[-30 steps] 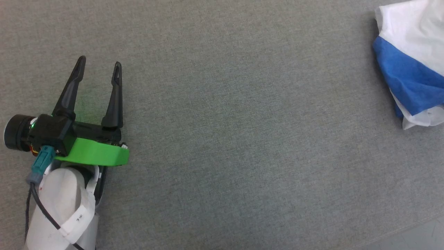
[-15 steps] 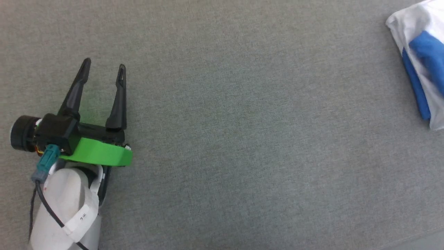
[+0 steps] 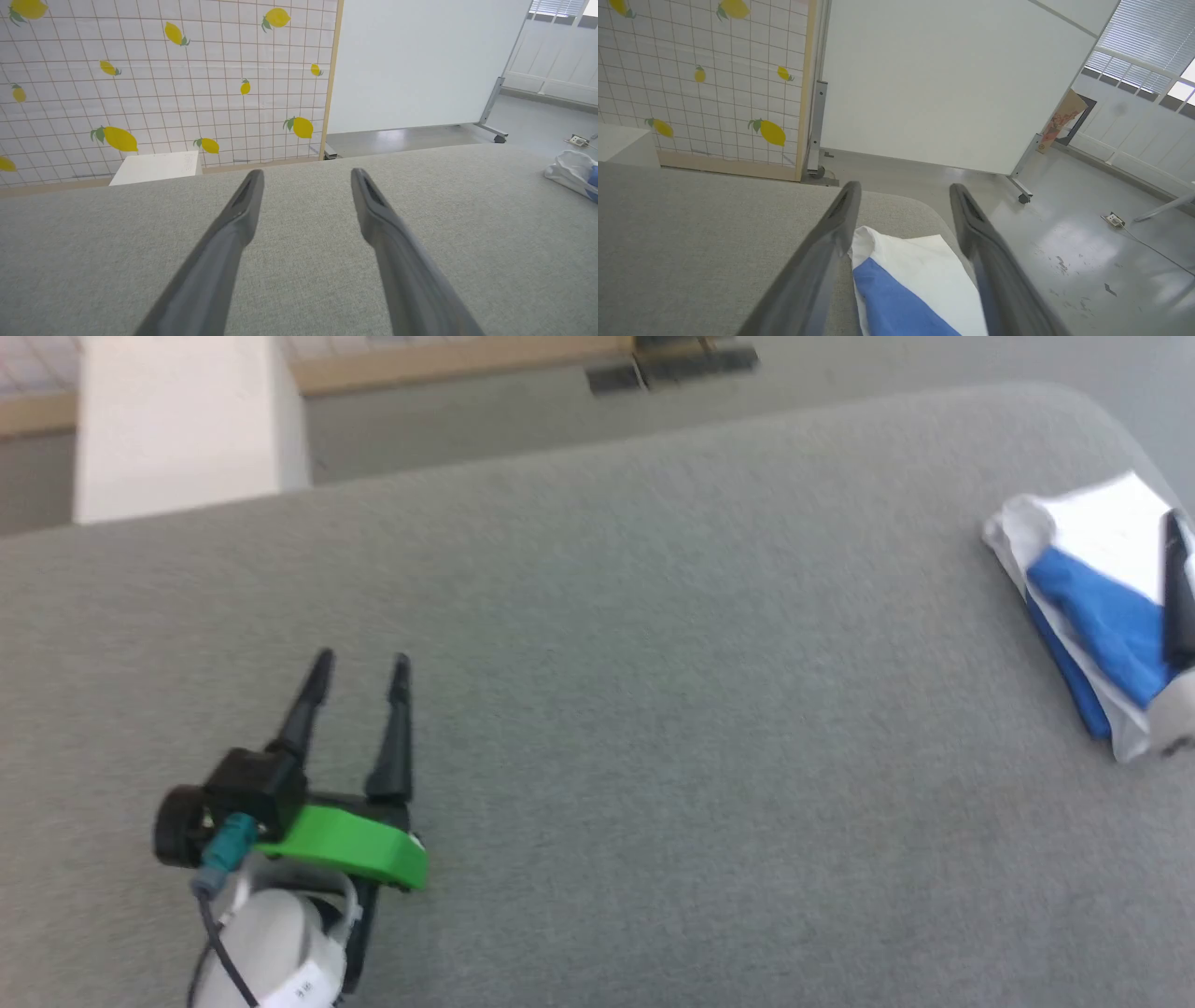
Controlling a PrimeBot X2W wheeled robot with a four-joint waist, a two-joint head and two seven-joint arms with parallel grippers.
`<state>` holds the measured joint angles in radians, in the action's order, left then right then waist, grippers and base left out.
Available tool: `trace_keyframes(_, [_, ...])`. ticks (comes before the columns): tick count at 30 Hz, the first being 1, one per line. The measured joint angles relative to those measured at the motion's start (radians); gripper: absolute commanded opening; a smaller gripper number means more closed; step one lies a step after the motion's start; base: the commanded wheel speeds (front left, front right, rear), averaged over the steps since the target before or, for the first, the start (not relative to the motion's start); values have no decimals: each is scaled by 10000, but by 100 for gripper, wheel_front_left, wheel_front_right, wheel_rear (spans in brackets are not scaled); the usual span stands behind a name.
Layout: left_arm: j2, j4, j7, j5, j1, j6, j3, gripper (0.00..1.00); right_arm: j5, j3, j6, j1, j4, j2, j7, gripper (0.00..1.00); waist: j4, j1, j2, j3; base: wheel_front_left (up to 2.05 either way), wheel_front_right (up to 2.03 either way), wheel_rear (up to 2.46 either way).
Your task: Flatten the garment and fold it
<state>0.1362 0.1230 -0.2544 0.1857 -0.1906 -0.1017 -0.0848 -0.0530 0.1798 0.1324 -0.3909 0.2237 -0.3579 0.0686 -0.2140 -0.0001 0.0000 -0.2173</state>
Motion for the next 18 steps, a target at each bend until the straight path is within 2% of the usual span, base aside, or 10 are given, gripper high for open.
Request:
trace_keyframes(9, [-364, 616, -36, 322, 113, -44, -267, 100, -245, -395, 0, 2077, -2638, 1553, 320, 100, 1282, 0, 0, 881, 0, 0, 0])
trace_keyframes(14, [-474, 692, -36, 324, 115, -73, -228, 100, -217, -445, 0, 2827, -3116, 2330, 481, 100, 2024, 0, 0, 1150, 0, 0, 0])
trace_keyframes(18, [-510, 677, -38, 280, 199, -77, -192, 100, -217, -462, 0, 3250, -3005, 2598, 752, 100, 2500, 0, 0, 1373, 0, 0, 0])
